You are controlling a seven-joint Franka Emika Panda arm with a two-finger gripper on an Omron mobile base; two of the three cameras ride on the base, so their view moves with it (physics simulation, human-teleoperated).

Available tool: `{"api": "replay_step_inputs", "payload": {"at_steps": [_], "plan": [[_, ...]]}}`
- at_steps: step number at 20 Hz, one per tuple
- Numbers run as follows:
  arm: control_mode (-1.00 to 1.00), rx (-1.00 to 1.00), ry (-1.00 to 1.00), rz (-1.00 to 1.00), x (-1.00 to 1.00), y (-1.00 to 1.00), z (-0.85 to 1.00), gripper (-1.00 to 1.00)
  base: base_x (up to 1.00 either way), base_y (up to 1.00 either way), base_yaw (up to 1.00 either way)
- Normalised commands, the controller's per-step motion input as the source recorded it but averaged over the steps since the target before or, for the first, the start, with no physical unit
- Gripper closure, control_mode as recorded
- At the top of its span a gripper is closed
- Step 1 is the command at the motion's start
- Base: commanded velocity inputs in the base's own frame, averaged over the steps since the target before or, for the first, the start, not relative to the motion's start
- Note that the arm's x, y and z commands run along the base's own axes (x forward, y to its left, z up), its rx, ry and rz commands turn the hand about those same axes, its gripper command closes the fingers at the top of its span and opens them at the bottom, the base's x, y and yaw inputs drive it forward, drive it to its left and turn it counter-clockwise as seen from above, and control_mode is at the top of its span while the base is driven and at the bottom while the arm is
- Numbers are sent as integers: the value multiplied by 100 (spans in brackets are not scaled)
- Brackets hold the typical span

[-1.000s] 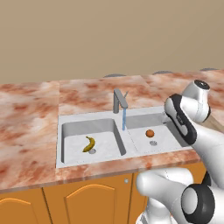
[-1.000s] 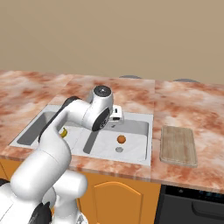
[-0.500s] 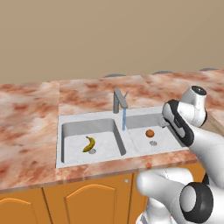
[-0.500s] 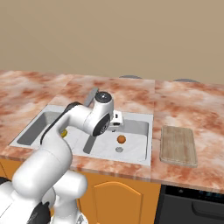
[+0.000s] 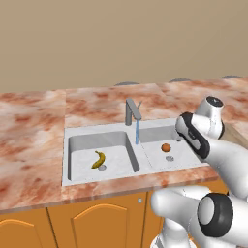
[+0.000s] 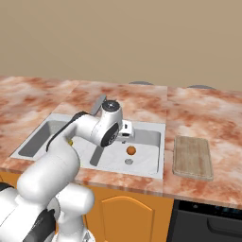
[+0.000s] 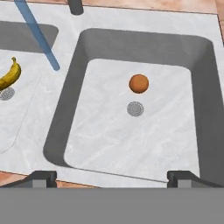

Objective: Pick the tangerine, banana from the sink and place them on the cutting board to airdry. Then turn off the sink faucet.

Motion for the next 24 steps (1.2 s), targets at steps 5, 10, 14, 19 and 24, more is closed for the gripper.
{"api": "replay_step_inputs", "payload": {"at_steps": [5,10,14,19,24], "plan": [[-100,2,4,0,15,-15,-30,-100,0,0,0],[-100,3,4,0,14,-5,-26,-100,0,0,0],[-100,1,2,0,19,0,-15,-100,0,0,0],[-100,1,1,0,17,0,-15,-100,0,0,0],[-100,1,2,0,12,0,-22,-100,0,0,0]]}}
